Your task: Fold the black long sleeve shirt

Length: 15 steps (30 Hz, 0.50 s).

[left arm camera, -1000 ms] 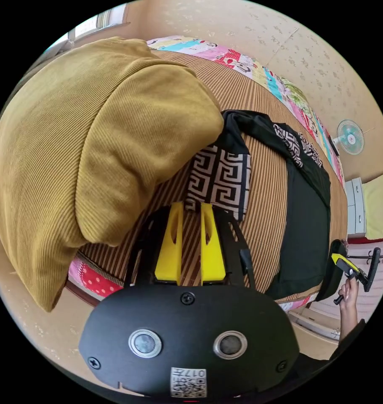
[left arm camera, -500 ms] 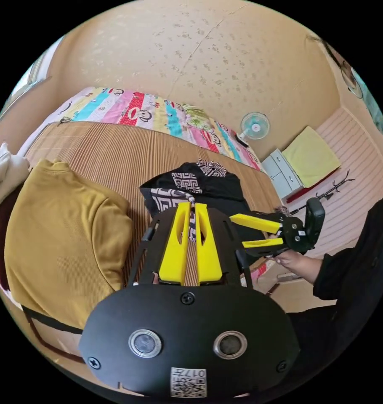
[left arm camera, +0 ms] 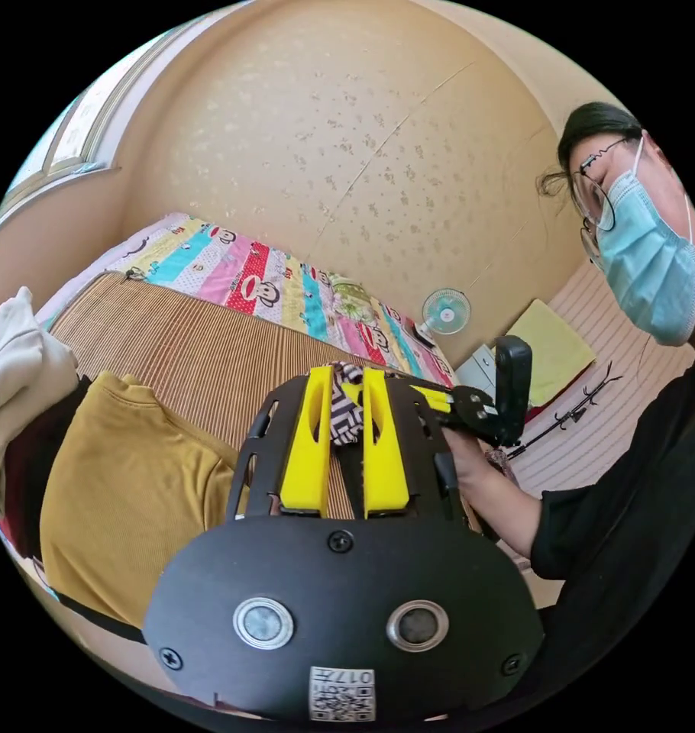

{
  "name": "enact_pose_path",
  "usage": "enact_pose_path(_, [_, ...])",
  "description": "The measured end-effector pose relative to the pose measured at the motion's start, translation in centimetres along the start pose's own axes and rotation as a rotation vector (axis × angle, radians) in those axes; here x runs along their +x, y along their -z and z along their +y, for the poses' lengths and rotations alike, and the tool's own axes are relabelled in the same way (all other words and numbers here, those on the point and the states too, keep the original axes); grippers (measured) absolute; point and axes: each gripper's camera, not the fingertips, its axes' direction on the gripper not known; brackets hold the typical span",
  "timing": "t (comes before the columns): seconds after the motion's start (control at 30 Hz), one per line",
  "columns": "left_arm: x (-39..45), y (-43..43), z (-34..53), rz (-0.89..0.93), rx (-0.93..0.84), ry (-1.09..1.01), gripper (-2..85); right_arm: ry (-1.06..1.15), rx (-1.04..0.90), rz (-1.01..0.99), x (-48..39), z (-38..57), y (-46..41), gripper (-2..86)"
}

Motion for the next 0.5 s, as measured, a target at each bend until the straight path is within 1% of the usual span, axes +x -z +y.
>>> enact_pose_path(0.07, [-0.8, -1.6, 0.3, 0.016, -0.071, 0.037, 7.1, -0.095, 0.102, -0.137, 6.2, -1.1, 2.1, 3.0])
enact_pose_path(0.1, [-1.3, -2.7, 0.7, 0.044, -0.109, 0.059, 7.6, -0.114, 0.134, -0.18, 7.9, -1.2, 2.8, 3.0])
enact_pose_path(0.17, [-1.7, -4.3, 1.5, 0.093, -0.153, 0.076, 7.8, -0.185, 0.235, -0.318, 15.1, -0.2, 5.5, 2.9])
enact_pose_path(0.2, [-1.8, -5.6, 2.0, 0.114, -0.191, 0.081, 7.8, -0.209, 0.254, -0.334, 16.9, 0.3, 6.1, 2.9])
enact_pose_path(0.27, [-1.9, -7.6, 2.6, 0.137, -0.257, 0.086, 7.8, -0.317, 0.33, -0.366, 24.1, 3.8, 8.5, 2.7])
enact_pose_path(0.3, [-1.9, -8.7, 3.0, 0.15, -0.289, 0.086, 7.9, -0.327, 0.349, -0.373, 25.7, 4.9, 9.0, 2.6])
enact_pose_path(0.37, [-1.8, -10.5, 3.6, 0.173, -0.328, 0.084, 7.9, -0.386, 0.399, -0.389, 32.1, 10.2, 10.0, 2.4])
enact_pose_path(0.43, [-1.7, -12.3, 4.0, 0.192, -0.375, 0.071, 7.9, -0.416, 0.422, -0.428, 36.8, 15.1, 9.7, 2.3])
enact_pose_path(0.5, [-1.4, -14.7, 4.4, 0.191, -0.429, 0.039, 8.0, -0.546, 0.426, -0.436, 41.3, 20.4, 8.6, 2.1])
